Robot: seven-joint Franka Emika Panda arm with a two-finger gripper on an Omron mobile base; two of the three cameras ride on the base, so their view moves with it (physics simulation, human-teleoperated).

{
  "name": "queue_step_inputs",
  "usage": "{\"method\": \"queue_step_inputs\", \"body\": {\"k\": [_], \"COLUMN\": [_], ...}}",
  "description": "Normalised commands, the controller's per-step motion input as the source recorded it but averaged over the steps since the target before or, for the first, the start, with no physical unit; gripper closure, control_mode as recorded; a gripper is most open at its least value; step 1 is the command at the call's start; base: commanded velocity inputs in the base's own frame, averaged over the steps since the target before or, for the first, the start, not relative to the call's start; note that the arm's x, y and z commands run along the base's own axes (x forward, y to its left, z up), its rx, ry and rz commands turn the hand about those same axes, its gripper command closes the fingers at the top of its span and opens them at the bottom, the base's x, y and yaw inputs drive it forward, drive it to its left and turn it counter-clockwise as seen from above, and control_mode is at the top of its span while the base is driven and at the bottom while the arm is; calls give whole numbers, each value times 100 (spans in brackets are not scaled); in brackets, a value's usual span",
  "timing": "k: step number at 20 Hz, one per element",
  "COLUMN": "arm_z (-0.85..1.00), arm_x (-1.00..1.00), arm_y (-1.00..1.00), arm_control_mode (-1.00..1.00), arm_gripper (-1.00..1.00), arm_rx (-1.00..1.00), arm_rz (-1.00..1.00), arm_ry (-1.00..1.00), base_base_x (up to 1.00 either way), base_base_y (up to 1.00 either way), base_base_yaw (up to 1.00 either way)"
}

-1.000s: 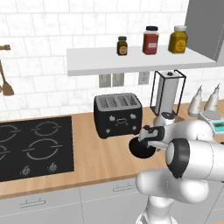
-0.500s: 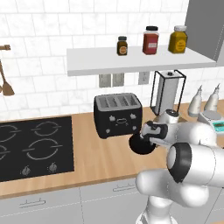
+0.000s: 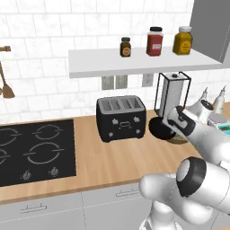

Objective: Pick up the bowls on the counter and stack them on top of one another in the open cabinet. Place the smaller bowl on top of the larger bowl.

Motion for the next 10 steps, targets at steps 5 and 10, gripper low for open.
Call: {"method": "queue_step_inputs", "body": {"k": [5,10], "arm_z": [38,-18], "arm_x": [81,71], "arm_y": [-99,-66], "arm_control_mode": [-100,-100], "arm_gripper": [100,100], "arm_rx": [4,-1], "arm_rz": [-26,-12], "arm_ry": [27,17], "base_base_x": [0,0], "base_base_y": [0,0], "base_base_yaw": [0,0]}}
